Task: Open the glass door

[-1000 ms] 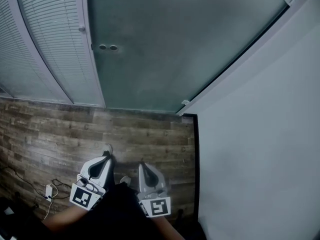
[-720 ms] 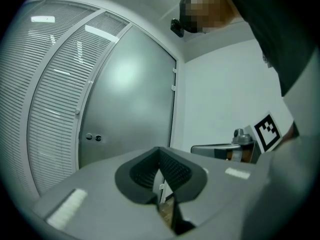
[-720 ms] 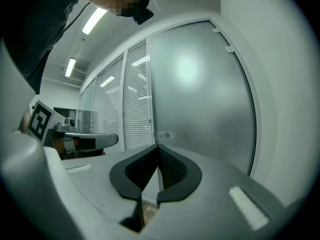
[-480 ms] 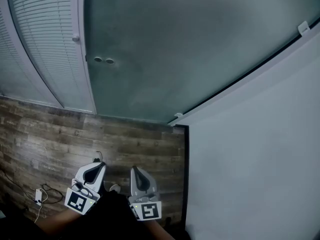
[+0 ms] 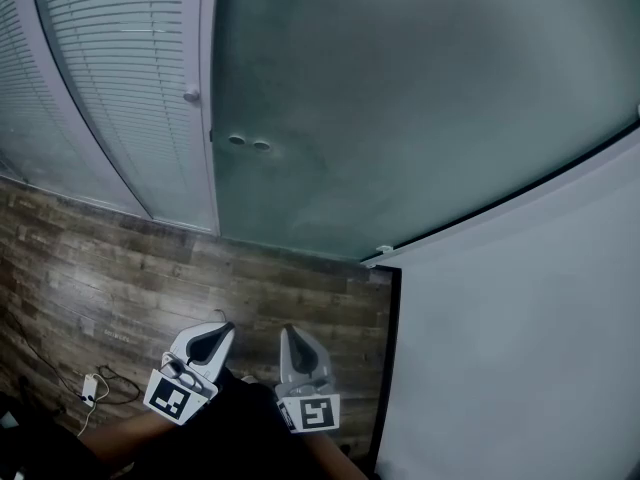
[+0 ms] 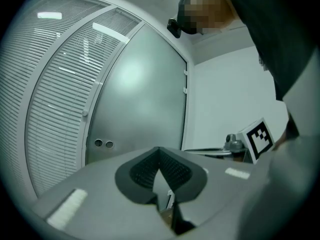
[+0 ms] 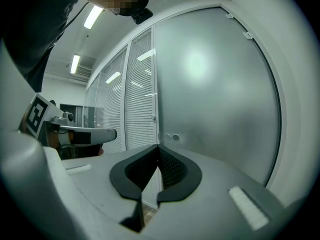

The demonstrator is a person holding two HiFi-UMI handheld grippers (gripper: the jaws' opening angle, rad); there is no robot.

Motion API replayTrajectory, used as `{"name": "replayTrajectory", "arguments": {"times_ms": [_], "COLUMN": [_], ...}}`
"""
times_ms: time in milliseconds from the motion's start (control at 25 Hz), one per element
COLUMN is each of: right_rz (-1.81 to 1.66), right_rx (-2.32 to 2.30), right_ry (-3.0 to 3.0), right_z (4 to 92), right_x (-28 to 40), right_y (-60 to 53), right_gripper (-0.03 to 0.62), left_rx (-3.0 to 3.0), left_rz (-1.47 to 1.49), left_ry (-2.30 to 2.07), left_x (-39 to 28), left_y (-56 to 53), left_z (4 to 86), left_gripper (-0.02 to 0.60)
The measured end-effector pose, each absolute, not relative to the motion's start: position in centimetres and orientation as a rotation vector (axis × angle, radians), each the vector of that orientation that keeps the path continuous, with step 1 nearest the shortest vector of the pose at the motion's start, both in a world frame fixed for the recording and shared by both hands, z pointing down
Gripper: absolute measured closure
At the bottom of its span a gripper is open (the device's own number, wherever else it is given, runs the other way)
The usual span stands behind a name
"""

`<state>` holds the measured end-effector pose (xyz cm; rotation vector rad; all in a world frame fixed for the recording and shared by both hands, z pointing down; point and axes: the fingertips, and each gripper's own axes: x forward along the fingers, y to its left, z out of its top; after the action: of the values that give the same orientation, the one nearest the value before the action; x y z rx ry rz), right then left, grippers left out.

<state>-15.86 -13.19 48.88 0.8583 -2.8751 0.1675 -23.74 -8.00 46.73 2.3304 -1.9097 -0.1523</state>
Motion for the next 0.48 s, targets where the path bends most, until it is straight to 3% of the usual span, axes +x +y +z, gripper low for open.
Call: {"name": "replayTrajectory", "arguments": {"times_ms": [480], "right_rz": [0.138], "right_rx": [0.845], "right_ry": [-2.856], "right_z": [49.0], "right_x": [-22.0], "right_y": [-17.4], "right_gripper": [0.592], "left_rx": [2.234], "left_rz": [-0.255], "left_ry": [-1.992], "left_x": [-31.5], "left_y": [-11.6], "left_z": [46.7], "left_gripper": [0.581]}}
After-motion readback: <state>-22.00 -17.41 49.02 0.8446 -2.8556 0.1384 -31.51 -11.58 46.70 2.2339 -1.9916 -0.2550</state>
